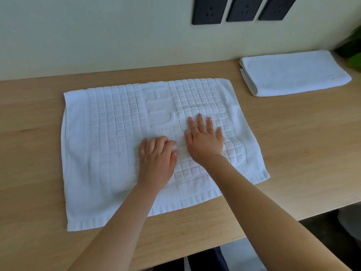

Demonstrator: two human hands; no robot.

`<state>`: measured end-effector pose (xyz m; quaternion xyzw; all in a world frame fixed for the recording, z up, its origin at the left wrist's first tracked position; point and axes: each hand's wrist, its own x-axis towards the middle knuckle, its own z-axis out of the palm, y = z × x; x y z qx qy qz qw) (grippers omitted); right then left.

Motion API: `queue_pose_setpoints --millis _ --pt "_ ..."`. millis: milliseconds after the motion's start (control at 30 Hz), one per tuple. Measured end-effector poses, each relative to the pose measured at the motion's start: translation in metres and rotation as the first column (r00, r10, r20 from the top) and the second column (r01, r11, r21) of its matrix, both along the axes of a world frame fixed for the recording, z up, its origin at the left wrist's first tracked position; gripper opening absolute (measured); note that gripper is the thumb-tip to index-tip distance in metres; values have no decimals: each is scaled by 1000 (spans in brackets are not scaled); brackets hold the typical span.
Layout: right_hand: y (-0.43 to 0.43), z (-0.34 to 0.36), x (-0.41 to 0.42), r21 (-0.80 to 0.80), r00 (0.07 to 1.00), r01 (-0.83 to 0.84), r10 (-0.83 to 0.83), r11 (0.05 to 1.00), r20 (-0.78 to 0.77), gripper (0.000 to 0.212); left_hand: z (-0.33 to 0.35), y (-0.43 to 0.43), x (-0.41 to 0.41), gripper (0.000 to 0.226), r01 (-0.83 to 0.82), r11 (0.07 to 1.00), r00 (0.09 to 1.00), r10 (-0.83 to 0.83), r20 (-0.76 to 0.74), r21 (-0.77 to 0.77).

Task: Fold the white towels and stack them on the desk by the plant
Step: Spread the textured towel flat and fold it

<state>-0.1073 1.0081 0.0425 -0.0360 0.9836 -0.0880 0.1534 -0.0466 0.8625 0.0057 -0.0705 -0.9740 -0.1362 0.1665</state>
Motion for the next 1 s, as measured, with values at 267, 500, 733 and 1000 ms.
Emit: queue_pose_setpoints --millis 267,500,733,1000 --pt "0 -3 1 12 1000 -3 3 1000 -25 56 3 -1 -5 22 -3 996 1000 3 10 90" --pt "-7 -16 12 -63 978 69 -80 996 -195 58 2 1 -6 54 13 995 979 8 203 -103" --pt "6 -23 30 -92 957 -86 56 992 -283 56 0 -2 -9 57 -3 989 950 48 309 -145" --pt "64 -28 34 -53 929 239 -244 970 -279 65 0 -2 -9 55 -24 986 940 79 331 -165"
